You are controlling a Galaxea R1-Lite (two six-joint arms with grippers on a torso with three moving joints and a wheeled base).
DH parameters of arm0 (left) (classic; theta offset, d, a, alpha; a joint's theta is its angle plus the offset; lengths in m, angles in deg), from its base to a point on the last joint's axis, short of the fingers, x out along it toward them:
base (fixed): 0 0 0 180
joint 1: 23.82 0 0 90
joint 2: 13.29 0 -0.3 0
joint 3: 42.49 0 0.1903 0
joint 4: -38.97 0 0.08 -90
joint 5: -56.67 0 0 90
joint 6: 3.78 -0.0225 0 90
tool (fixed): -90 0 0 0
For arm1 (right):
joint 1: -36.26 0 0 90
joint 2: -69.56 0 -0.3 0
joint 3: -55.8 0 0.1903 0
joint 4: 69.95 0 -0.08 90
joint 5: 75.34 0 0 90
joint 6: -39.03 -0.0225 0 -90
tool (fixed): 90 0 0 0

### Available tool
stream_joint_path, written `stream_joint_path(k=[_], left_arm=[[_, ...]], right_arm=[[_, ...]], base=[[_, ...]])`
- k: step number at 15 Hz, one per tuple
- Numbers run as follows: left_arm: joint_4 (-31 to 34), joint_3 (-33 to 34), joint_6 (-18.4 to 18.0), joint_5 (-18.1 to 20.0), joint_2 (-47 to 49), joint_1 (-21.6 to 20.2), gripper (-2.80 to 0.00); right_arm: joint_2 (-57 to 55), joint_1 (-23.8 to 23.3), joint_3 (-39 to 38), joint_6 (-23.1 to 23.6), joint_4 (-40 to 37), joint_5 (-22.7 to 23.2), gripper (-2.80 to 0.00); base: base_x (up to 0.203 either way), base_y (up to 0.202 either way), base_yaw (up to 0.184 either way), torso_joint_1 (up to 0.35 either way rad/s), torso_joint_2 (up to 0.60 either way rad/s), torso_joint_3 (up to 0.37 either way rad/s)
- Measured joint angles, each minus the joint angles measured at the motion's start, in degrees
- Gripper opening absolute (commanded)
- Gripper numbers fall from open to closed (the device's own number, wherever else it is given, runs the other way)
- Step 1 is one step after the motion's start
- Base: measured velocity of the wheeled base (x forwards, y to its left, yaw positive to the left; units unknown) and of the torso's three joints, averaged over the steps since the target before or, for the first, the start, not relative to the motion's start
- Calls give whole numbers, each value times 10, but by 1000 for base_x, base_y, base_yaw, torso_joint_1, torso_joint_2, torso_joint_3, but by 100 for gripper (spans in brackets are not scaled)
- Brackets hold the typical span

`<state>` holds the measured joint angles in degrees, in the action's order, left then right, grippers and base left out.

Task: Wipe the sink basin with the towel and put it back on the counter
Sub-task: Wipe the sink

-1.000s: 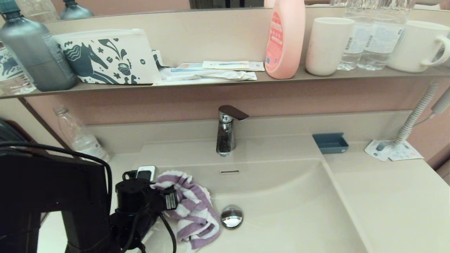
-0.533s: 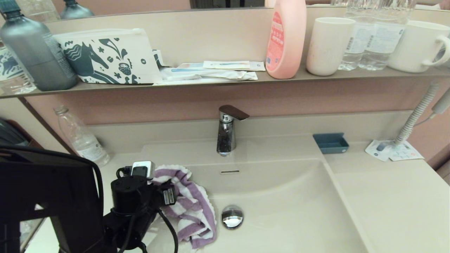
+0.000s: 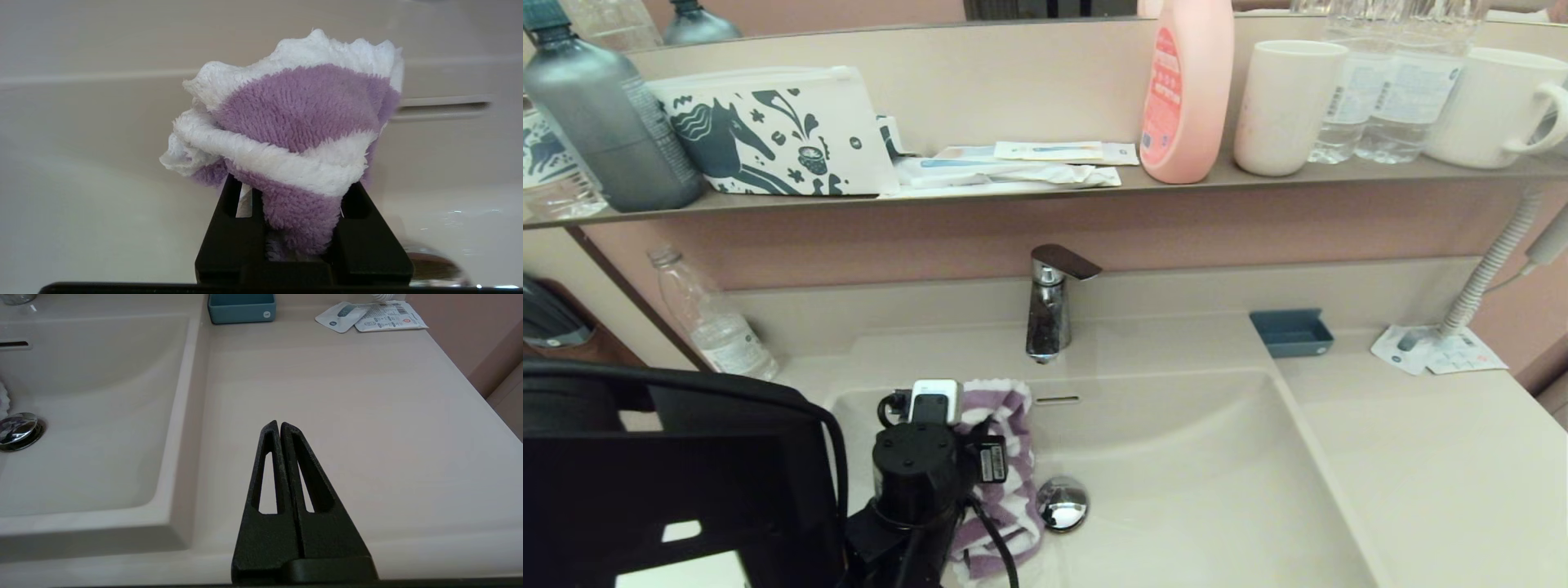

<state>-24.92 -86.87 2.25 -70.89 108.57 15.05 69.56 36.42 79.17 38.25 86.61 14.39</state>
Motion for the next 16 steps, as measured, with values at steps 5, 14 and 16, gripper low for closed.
stream_joint_path(k=[5, 14, 16], left_arm=[[20, -76, -4, -24, 38, 60, -280], [112, -169, -4, -54, 37, 131, -280], [112, -167, -3, -54, 37, 131, -280]], right_arm=[[0, 0, 0, 0, 0, 0, -280], [0, 0, 0, 0, 0, 0, -280], [0, 0, 0, 0, 0, 0, -280]], base=[[0, 0, 0, 0, 0, 0], [0, 0, 0, 0, 0, 0], [0, 0, 0, 0, 0, 0]])
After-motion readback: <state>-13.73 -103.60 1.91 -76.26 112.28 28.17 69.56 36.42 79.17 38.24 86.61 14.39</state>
